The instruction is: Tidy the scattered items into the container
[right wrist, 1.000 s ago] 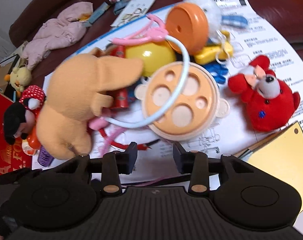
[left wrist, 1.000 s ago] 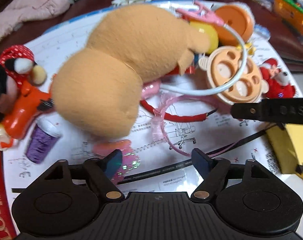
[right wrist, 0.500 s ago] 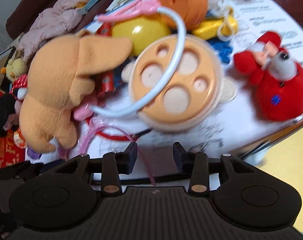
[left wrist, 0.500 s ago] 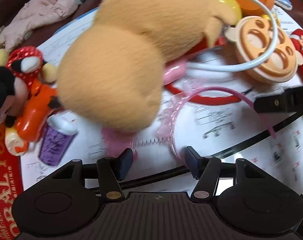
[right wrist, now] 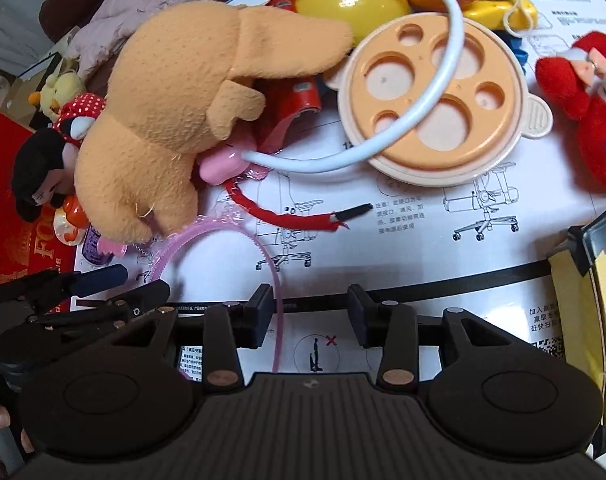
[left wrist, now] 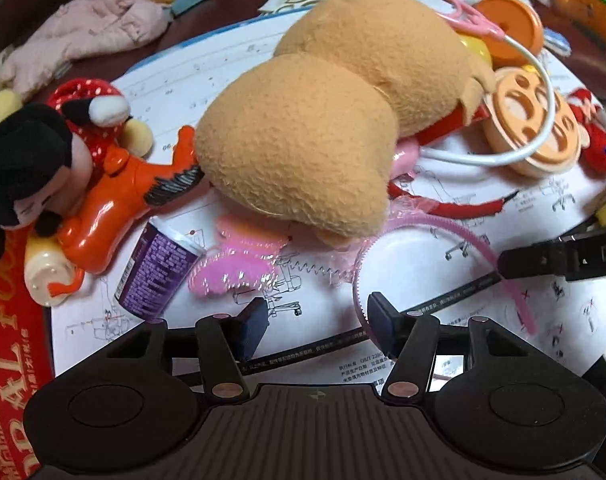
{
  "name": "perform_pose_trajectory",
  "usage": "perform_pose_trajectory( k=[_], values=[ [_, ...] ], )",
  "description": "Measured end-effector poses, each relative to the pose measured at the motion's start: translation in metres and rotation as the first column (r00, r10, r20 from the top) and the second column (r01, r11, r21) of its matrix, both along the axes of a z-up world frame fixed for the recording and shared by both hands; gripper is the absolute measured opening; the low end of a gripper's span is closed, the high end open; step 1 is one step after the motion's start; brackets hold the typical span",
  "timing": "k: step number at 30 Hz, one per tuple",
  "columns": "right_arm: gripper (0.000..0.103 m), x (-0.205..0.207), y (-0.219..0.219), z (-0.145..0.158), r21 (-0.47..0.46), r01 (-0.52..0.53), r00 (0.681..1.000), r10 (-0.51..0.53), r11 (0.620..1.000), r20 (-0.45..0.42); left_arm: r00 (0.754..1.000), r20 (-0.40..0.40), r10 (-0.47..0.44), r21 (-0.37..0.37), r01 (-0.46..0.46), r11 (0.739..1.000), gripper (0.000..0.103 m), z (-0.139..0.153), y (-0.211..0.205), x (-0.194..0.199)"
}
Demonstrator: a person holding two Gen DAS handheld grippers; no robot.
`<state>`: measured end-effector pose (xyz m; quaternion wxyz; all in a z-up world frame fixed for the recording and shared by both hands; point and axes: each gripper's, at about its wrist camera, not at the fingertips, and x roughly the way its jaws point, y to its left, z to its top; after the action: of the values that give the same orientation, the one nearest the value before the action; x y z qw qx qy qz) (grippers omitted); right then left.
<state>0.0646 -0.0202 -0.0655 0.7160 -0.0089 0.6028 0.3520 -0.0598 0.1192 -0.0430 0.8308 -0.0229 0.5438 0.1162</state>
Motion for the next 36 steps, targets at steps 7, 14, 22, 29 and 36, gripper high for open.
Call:
perform_pose_trajectory(
  k=[7, 14, 22, 29, 36],
  values=[
    [0.049, -0.004, 0.019, 0.000, 0.022, -0.036, 0.999, 0.036, 0.999, 0.001, 0.999, -0.038, 0.024, -0.037, -0.026, 0.999, 0.063, -0.008, -0.003, 0.002],
    [0.050, 0.003, 0.027, 0.003, 0.058, -0.023, 1.000, 0.023, 0.998, -0.009, 1.000, -0.025, -0.001, -0.042, -0.001, 0.999, 0.069, 0.004, -0.005, 0.002],
    [0.058, 0.019, 0.016, 0.019, 0.102, 0.037, 0.999, -0.036, 0.994, -0.012, 0.993, 0.118, 0.028, 0.025, -0.031, 0.999, 0.094, 0.054, 0.011, -0.010],
    [0.079, 0.036, 0.021, 0.051, 0.180, 0.084, 0.996, -0.087, 0.980, 0.008, 0.987, 0.154, -0.041, 0.081, 0.029, 0.996, 0.098, 0.068, 0.013, 0.013],
    [0.087, 0.057, 0.042, 0.054, 0.212, 0.123, 0.992, -0.122, 0.970, -0.020, 0.989, 0.077, -0.127, 0.184, 0.111, 0.977, 0.103, 0.045, 0.006, 0.045]
  ],
)
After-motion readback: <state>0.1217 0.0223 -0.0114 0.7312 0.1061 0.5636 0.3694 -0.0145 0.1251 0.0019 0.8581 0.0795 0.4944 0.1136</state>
